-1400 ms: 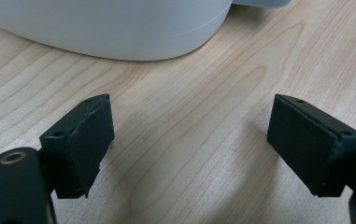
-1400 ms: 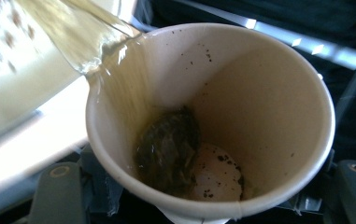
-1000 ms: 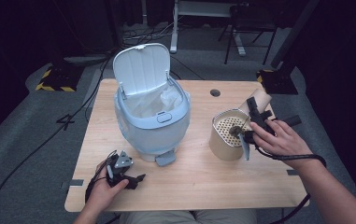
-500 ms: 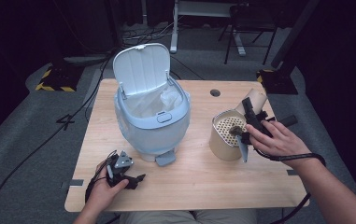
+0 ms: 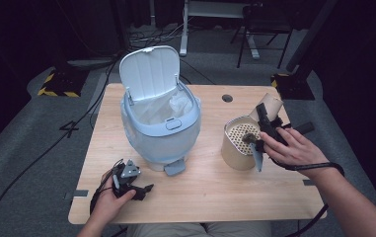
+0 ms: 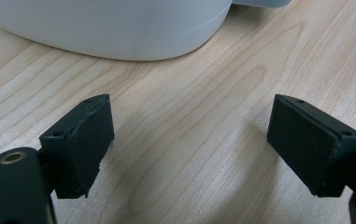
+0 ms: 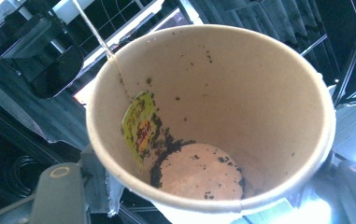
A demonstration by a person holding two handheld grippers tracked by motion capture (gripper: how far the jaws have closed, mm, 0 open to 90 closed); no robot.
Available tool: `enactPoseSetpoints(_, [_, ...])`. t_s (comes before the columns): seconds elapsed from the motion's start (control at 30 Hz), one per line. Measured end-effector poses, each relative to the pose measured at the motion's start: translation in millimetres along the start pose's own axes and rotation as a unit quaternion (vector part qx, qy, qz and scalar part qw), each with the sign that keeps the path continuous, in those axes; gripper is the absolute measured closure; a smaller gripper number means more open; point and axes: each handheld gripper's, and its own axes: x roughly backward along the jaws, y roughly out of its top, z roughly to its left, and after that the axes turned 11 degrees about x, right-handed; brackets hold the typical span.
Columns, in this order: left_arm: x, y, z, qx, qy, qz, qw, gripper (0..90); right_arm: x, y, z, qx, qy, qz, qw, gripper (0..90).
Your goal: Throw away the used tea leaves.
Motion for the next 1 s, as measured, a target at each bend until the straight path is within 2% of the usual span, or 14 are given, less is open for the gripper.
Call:
enactPoseSetpoints(0.27, [0.0, 0.0, 0.0, 0.0, 0.0, 0.0, 1.0, 15.4, -0.2, -1.1, 0.2, 0.003, -0.001, 0.004, 1.0, 29.4])
enactPoseSetpoints(0.37, [0.0, 0.0, 0.0, 0.0, 0.0, 0.0, 1.0, 15.4, -0.3, -1.7, -0.6, -0.004, -0.002, 0.002, 1.0, 29.4])
enactPoseSetpoints(0.57, [0.0, 0.0, -0.1, 0.0, 0.0, 0.0, 1.0, 15.4, -1.3, -5.5, -1.0, -0.039, 0.005, -0.001, 0.9992, 29.1])
enactPoseSetpoints(0.63, [0.0, 0.0, -0.1, 0.0, 0.0, 0.0, 1.0, 15.4, -1.7, -8.5, -1.0, -0.071, 0.016, -0.005, 0.9974, 29.0])
enactPoseSetpoints(0.7, [0.0, 0.0, -0.1, 0.0, 0.0, 0.0, 1.0, 15.4, -2.5, -11.8, -0.7, -0.109, 0.027, -0.01, 0.9936, 28.9])
enactPoseSetpoints(0.8, [0.0, 0.0, 0.1, 0.0, 0.0, 0.0, 1.0, 15.4, -5.0, -17.2, 0.6, -0.147, 0.037, -0.017, 0.9883, 28.8])
enactPoseSetpoints(0.9, [0.0, 0.0, 0.1, 0.0, 0.0, 0.0, 1.0, 15.4, -6.6, -25.3, 1.8, -0.208, 0.055, -0.025, 0.9762, 28.5])
enactPoseSetpoints(0.97, [0.0, 0.0, 0.1, 0.0, 0.0, 0.0, 1.0, 15.4, -6.9, -29.8, 2.1, -0.235, 0.058, -0.03, 0.9697, 28.4])
enactPoseSetpoints(1.0, [0.0, 0.0, 0.1, 0.0, 0.0, 0.0, 1.0, 15.4, -6.8, -32.7, 2.1, -0.252, 0.061, -0.031, 0.9653, 28.3])
